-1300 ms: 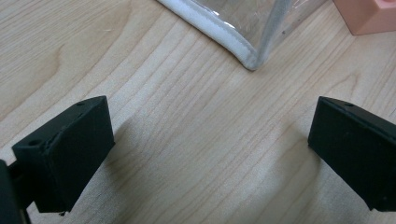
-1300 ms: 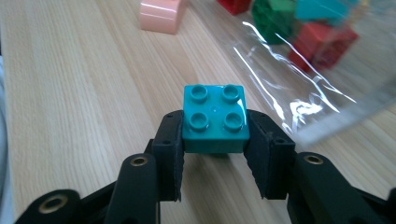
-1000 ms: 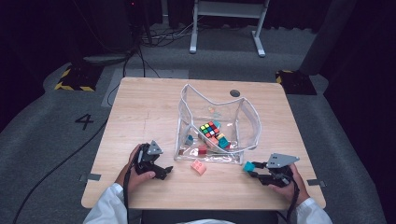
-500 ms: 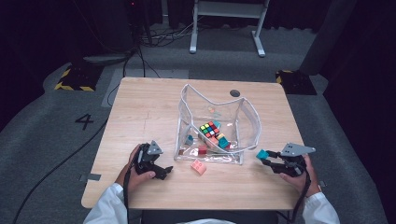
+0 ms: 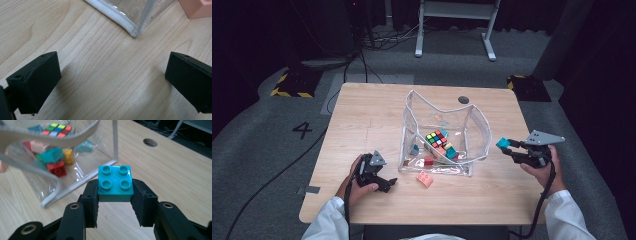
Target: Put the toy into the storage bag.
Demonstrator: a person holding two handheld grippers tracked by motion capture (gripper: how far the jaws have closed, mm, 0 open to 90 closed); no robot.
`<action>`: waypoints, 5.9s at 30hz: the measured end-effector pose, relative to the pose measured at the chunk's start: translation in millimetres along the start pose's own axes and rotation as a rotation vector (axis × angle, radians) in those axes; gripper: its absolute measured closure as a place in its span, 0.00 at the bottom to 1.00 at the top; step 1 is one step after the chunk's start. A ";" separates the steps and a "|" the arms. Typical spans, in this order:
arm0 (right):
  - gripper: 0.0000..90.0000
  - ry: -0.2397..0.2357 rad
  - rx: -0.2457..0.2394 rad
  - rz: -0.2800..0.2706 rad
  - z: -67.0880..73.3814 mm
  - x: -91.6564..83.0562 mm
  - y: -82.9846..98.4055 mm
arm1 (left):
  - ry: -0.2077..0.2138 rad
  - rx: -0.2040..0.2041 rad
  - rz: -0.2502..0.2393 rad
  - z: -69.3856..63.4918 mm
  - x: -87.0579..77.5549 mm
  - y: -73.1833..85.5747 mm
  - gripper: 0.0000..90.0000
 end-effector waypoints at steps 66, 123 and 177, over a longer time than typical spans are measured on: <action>0.66 -0.305 -0.330 0.137 101.7 76.6 -155.7 | -0.002 0.001 0.001 -0.1 -0.2 0.0 0.00; 0.57 -0.198 -0.384 0.362 56.6 60.4 -114.5 | 0.000 -0.001 -0.001 -0.1 0.1 0.0 0.00; 0.32 -0.128 -0.121 0.058 45.4 -2.3 7.4 | 0.000 -0.001 -0.001 -0.1 0.1 0.0 0.00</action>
Point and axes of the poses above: each handheld gripper's, and its own axes: x roughly forward along the jaws, y roughly out of its underside, z roughly to its left, the point moved 4 cm from there along x, roughly forward along the jaws, and after that the axes turned 4 degrees about x, right-handed, at the moved point
